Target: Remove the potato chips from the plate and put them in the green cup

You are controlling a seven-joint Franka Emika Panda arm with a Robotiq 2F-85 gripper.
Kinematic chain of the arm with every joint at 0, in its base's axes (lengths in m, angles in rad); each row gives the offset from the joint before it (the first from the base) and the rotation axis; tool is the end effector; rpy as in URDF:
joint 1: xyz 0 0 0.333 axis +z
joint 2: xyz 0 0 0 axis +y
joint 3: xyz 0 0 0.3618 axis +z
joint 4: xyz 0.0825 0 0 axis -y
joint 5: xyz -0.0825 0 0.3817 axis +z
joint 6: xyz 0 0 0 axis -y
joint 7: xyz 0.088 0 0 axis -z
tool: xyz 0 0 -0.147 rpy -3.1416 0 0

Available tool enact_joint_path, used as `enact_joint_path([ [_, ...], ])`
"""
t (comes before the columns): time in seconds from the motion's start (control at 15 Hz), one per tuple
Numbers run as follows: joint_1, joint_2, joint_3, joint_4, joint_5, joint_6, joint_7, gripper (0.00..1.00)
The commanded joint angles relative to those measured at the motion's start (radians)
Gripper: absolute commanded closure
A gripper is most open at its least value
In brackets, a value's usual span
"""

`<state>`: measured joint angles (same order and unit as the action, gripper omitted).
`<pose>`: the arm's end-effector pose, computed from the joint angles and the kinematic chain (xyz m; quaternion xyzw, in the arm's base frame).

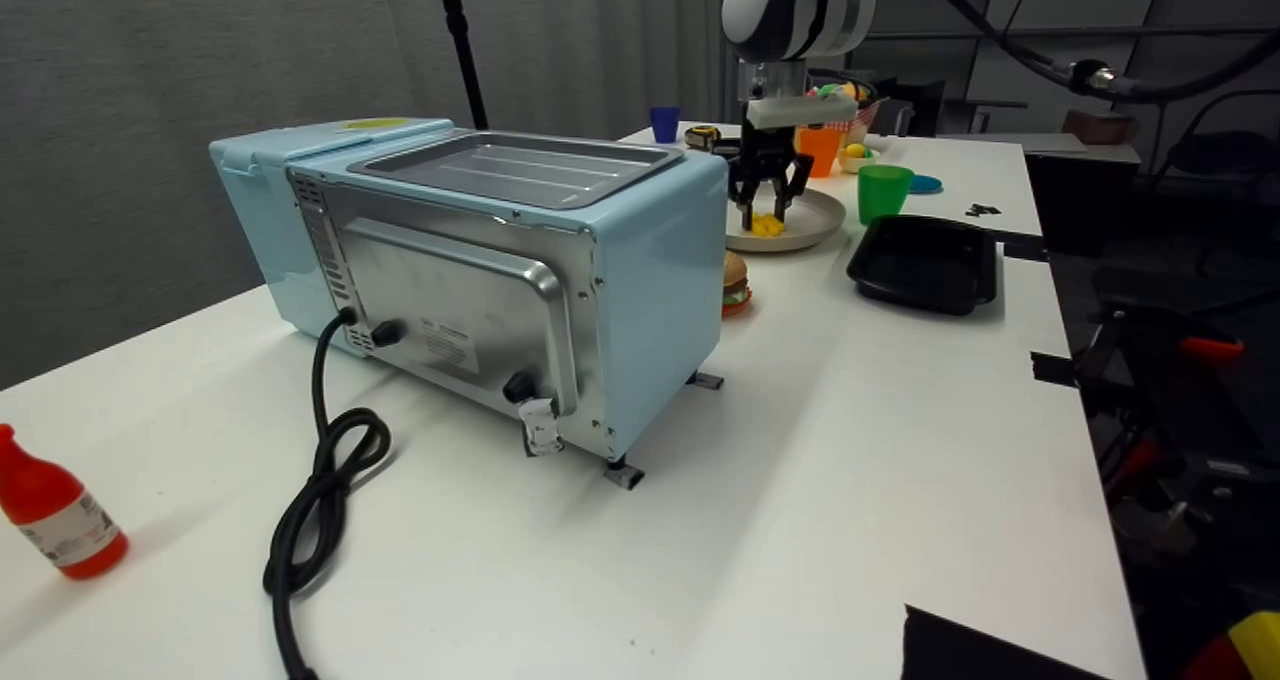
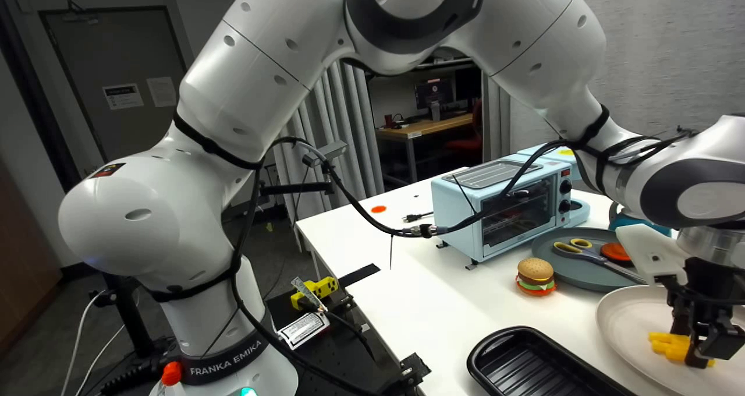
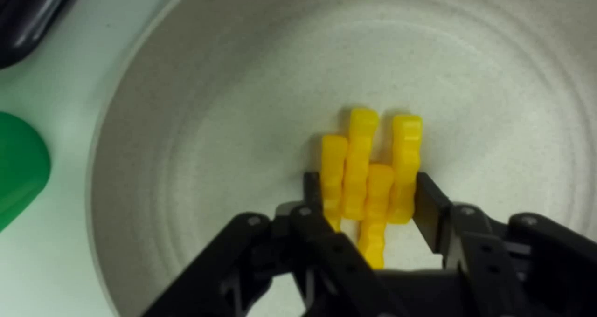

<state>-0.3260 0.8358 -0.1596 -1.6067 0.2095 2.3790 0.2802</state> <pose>0.6401 -0.3143 0.1286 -0.9061 0.4223 0.0228 0.0130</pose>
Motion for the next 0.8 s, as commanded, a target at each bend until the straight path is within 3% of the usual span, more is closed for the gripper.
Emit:
enact_joint_path([
  [0.0,-0.007,-0.016,0.011,-0.035,0.034,0.032,-0.037,0.75],
  [0.73,-0.006,-0.087,0.002,-0.086,0.024,0.031,-0.066,0.75],
])
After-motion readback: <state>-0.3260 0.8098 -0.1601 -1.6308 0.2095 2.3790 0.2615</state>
